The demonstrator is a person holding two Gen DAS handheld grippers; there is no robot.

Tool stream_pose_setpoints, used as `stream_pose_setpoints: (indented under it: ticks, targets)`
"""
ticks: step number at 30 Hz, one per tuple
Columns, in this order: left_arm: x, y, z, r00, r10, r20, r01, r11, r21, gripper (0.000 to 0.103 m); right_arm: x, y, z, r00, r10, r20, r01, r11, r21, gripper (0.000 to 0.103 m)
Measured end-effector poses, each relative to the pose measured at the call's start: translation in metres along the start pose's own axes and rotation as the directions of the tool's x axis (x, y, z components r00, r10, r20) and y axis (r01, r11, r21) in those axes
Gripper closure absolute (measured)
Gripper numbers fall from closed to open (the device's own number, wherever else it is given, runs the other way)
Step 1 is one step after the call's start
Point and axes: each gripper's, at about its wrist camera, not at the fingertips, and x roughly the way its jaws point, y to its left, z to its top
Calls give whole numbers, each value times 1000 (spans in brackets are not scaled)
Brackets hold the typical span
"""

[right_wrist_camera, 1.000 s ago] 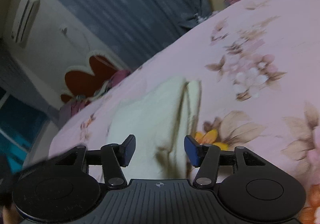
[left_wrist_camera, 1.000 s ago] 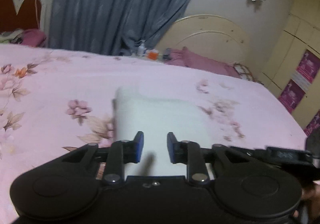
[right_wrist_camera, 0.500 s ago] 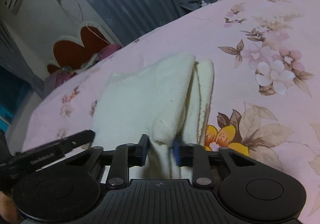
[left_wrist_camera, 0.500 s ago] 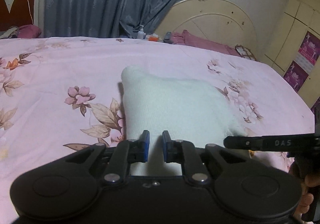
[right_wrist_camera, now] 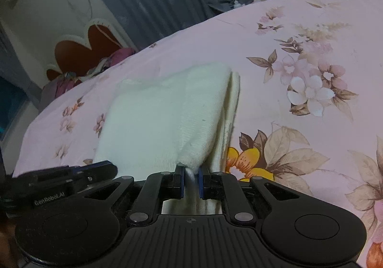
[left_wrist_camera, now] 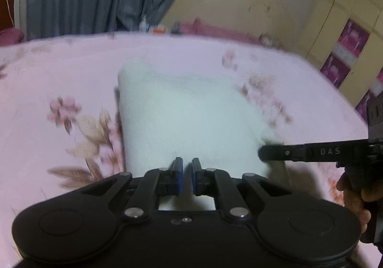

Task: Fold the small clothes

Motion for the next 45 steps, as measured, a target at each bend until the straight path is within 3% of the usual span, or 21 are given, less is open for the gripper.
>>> stream_pose_setpoints:
  ticks: [2,4,11,15,17,21,23,26,29,35,39,41,44,45]
  targets:
    - [-2,11,10,999,11,50,-11,1000,-8,92,-15,2,6,997,-14,70,14,1000,7,80]
    - [5,24,22,997,22,78,-20,999,-30,92,-16,10,18,992,-45,117,50,998,-41,80]
    - [54,35,53,996,0,88,-2,1000,23,92,41,46,49,992,-76,102,99,964,-246,80]
    - [74,28,50,998,-25,64,22,998,53,93,66,24,44,972,-230,52,236,929,-285,80]
    - [76,24,50,997,-21,73,15,997,74,92,62,10,44,979,-202,43,206,951,-231,80]
    - [72,25,54,994,-26,105,16,996,92,92,53,16,46,975,-204,90,220,942,-254,80]
    - [81,28,58,997,-3,73,-5,995,102,90,55,19,50,971,-199,130,226,942,-246,80]
    - [92,31,61,1000,12,17,-13,996,89,87,79,14,52,969,-236,71,246,935,-255,80]
    - [92,27,61,1000,29,9,-30,992,119,87,80,14,54,967,-243,74,254,932,-260,80]
    - [46,30,48,996,-33,80,23,992,124,89,57,18,54,964,-250,93,266,933,-242,79]
    - [18,35,26,992,-74,104,63,992,110,89,26,30,40,984,-148,96,169,949,-265,79]
    - [24,33,19,995,-73,61,66,991,112,89,25,40,27,990,-123,69,139,939,-316,79]
    - [35,24,14,997,-78,28,74,991,108,89,41,40,9,968,-242,59,246,889,-386,79]
    - [37,19,15,997,-71,27,67,990,120,89,40,36,11,966,-249,64,256,898,-359,79]
